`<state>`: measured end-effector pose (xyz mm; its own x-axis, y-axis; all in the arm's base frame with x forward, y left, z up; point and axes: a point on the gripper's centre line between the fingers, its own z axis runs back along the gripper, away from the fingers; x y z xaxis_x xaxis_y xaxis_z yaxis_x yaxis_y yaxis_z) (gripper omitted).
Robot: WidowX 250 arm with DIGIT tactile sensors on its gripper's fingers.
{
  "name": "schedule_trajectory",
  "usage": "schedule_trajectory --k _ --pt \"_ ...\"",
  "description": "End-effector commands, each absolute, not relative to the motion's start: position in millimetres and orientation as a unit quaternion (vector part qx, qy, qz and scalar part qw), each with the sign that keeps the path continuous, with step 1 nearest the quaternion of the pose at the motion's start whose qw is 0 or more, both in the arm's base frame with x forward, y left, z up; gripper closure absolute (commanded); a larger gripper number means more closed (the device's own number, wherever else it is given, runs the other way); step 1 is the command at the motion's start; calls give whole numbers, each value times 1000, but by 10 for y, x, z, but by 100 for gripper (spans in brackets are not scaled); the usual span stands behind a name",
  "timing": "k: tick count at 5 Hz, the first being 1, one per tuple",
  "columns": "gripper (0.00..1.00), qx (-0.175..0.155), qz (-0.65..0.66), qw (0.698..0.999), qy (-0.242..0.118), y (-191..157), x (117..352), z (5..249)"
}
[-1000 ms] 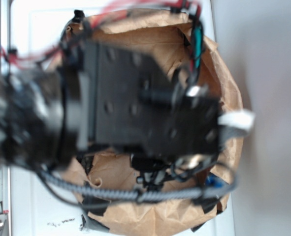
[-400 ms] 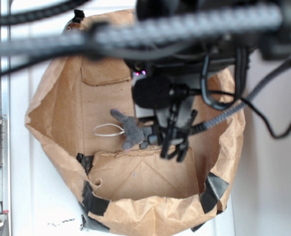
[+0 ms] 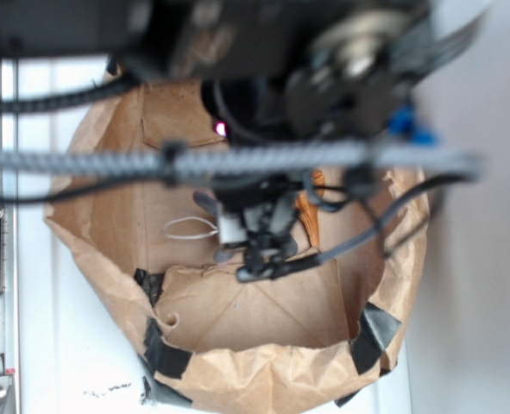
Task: Grab the gray animal.
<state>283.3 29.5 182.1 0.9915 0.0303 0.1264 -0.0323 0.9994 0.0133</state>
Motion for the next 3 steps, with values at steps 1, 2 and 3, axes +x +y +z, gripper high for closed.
schedule_trajectory --k 1,2,3 --pt "0 -1 -33 995 -90 164 2875 1645" --pt "0 2 -42 995 -88 126 2915 1440" --pt "0 2 -63 995 -81 57 2881 1238"
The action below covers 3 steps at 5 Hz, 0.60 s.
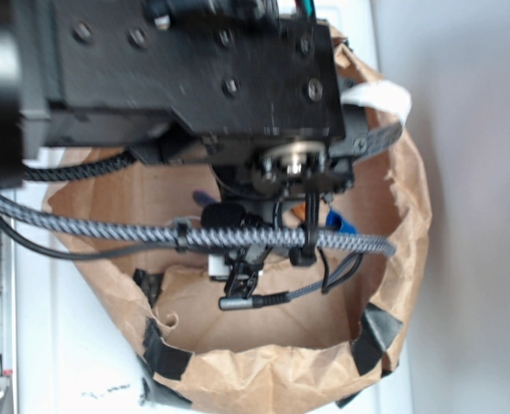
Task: Grab the gray animal.
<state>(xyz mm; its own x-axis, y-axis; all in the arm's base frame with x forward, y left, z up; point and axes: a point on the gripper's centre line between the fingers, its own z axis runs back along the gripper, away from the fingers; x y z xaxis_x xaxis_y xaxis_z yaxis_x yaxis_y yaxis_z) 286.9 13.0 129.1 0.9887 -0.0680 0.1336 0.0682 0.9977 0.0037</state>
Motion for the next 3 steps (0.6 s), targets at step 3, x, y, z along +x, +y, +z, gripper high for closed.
schedule_trajectory --k 3 --pt "0 -11 -104 992 -65 -104 2665 821"
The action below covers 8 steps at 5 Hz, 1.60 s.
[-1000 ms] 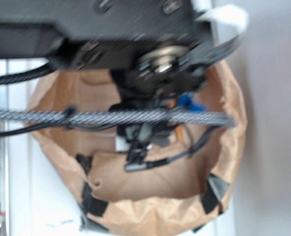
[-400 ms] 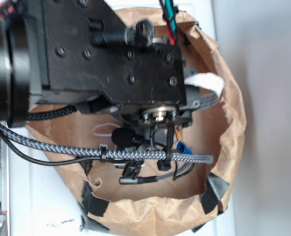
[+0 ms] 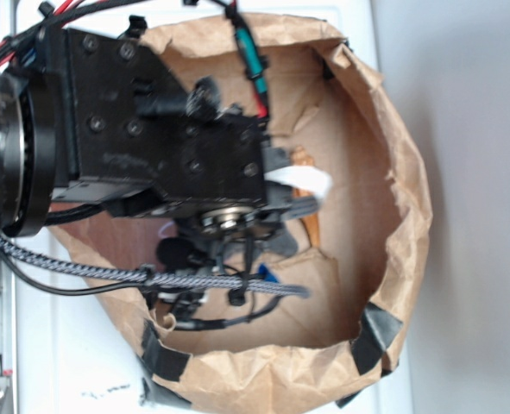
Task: Grab the gray animal.
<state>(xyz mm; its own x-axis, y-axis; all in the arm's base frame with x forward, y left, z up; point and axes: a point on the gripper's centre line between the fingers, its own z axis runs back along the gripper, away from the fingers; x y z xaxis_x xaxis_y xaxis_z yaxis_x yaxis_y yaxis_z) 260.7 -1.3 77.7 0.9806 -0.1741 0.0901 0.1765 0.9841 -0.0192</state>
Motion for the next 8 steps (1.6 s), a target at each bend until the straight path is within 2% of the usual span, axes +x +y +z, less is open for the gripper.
schedule_trajectory --k 1,2,3,4,5,6,7,8 --pt "0 -11 -88 994 -59 -146 2757 783" --pt "0 -26 -65 996 -51 -111 2858 898" --pt "0 -42 -76 995 -42 -54 2841 1026" --pt "0 -61 -94 993 -44 14 2726 1169" --pt "0 -75 -82 993 -48 94 2721 1247" --pt "0 -56 -55 994 -75 85 2767 1186" --pt "0 -55 -20 994 -97 120 2906 1191" --pt "0 -55 8 994 -96 147 3043 1207"
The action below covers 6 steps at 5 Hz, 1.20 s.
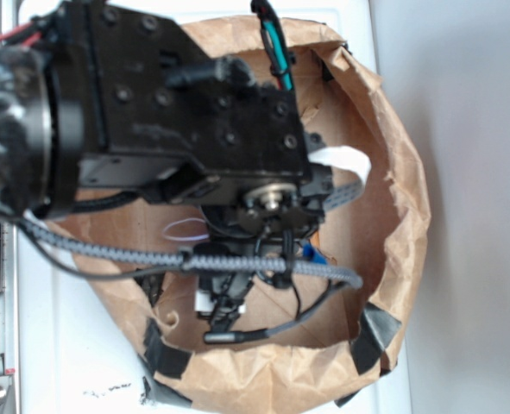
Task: Grab the gray animal.
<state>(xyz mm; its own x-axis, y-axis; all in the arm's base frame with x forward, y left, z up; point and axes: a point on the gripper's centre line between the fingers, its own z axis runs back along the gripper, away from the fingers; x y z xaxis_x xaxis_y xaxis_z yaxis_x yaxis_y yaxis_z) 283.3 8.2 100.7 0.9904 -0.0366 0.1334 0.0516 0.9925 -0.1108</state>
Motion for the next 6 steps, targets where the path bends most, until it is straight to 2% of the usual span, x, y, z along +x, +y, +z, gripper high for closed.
schedule_trajectory --k 1,5,6 --pt "0 -51 19 994 -100 113 3106 1160" --pt "0 10 -19 996 -81 -10 3093 626" --pt "27 13 -11 997 -79 6 3139 609"
